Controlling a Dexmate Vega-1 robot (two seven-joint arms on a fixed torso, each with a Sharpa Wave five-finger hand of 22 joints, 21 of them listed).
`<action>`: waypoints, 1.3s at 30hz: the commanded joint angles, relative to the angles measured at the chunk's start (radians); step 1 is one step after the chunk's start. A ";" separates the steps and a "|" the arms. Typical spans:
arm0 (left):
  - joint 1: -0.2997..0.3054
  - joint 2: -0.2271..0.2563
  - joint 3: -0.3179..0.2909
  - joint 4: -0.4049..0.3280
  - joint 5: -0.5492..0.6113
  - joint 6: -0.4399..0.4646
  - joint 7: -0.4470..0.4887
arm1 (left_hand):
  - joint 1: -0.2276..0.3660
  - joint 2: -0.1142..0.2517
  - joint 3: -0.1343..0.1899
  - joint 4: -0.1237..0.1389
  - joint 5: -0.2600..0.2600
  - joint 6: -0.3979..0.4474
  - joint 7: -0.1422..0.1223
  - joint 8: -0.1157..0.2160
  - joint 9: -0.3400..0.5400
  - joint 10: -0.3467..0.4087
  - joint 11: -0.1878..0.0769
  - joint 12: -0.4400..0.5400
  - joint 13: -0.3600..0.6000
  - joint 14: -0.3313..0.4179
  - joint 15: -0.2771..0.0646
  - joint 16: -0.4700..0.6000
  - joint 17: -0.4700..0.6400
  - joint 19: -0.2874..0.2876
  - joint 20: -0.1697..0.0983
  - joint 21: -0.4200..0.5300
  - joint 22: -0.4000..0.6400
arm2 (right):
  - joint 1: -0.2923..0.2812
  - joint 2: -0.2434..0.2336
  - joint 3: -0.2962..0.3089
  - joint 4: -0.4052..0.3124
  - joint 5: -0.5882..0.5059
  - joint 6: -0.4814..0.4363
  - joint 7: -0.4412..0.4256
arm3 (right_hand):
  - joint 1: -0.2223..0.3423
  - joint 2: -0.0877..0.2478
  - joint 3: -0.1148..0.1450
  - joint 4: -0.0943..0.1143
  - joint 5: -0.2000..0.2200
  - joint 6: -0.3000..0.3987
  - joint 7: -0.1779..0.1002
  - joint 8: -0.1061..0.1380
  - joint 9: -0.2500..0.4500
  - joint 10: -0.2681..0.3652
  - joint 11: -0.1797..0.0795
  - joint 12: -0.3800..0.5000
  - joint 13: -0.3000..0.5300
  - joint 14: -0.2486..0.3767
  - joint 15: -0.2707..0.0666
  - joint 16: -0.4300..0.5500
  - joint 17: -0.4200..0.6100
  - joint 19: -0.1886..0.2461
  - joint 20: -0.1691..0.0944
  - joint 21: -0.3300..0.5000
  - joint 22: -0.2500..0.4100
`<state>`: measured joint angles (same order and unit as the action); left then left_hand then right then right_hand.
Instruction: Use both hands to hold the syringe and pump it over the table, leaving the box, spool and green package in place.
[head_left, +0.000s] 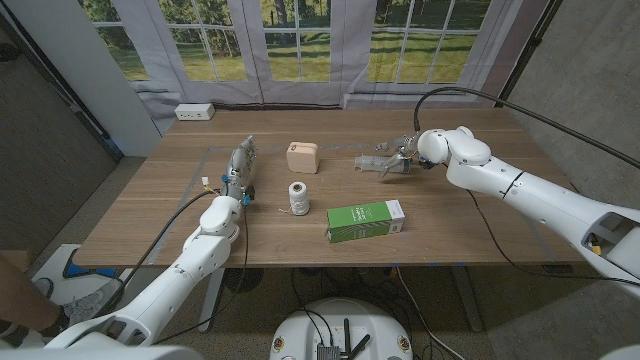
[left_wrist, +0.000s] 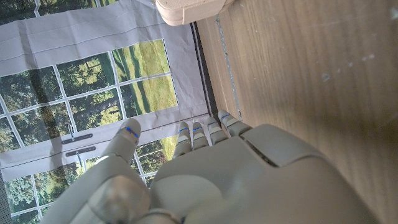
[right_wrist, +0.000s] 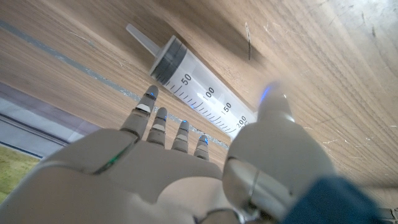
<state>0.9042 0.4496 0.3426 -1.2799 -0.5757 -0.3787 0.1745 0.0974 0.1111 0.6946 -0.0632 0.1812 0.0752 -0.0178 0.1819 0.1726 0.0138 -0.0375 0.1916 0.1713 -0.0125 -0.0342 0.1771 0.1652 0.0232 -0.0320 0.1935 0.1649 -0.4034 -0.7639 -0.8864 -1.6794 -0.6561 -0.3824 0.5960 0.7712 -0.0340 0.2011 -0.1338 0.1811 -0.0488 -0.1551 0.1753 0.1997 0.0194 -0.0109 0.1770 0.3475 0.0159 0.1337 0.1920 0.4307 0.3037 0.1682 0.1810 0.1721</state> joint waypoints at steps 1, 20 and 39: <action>-0.006 0.015 -0.007 -0.005 -0.009 -0.001 -0.023 | -0.004 0.064 0.007 0.004 0.001 0.005 -0.001 0.000 0.002 0.005 -0.003 -0.003 0.003 0.003 -0.024 -0.001 0.002 0.005 -0.024 -0.003 0.005 | -0.037 -0.017 0.049 -0.046 0.046 -0.027 -0.049 | -0.008 0.001 0.000 0.001 0.003 -0.008 -0.003 0.004 0.001 -0.003 -0.002 0.005 -0.002 -0.001 -0.013 0.001 -0.001 -0.004 -0.002 0.004 0.000; -0.040 0.013 -0.002 0.044 -0.006 -0.028 -0.066 | -0.002 0.065 0.007 0.004 0.000 0.007 -0.001 0.000 0.002 0.006 -0.002 -0.002 0.002 0.003 -0.023 -0.001 0.001 0.006 -0.023 -0.003 0.005 | -0.216 -0.076 0.246 -0.128 0.321 -0.011 -0.330 | -0.041 0.017 0.001 0.010 0.009 0.025 -0.001 0.024 -0.004 0.025 -0.010 0.022 -0.024 0.030 -0.057 0.019 -0.014 0.007 -0.044 0.011 -0.001; -0.061 -0.006 -0.001 0.064 -0.022 -0.030 -0.075 | 0.001 0.067 0.006 0.005 0.000 0.012 0.009 0.001 0.002 0.008 0.004 -0.002 0.003 0.001 -0.019 -0.001 0.002 0.005 -0.024 -0.004 0.005 | -0.391 -0.070 0.388 -0.167 0.579 0.054 -0.604 | -0.068 0.028 0.004 0.006 0.016 0.089 0.008 0.037 -0.010 0.097 -0.037 0.040 -0.056 0.065 -0.132 0.028 -0.039 0.030 -0.137 0.015 -0.001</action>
<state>0.8480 0.4495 0.3408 -1.2083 -0.5882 -0.4216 0.0962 0.0974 0.1111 0.6972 -0.0606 0.1812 0.0806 -0.0123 0.1819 0.1727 0.0180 -0.0334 0.1916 0.1713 -0.0125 -0.0341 0.1771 0.1656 0.0231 -0.0319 0.1935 0.1649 -0.6933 -0.8338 -0.5788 -1.8231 -0.2198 -0.3681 0.1378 0.7053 -0.0077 0.1970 -0.1297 0.1872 0.0257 -0.1432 0.2050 0.1905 0.0987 -0.0464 0.2119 0.2927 0.0762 0.0145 0.2117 0.3927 0.3293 0.0425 0.1860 0.1674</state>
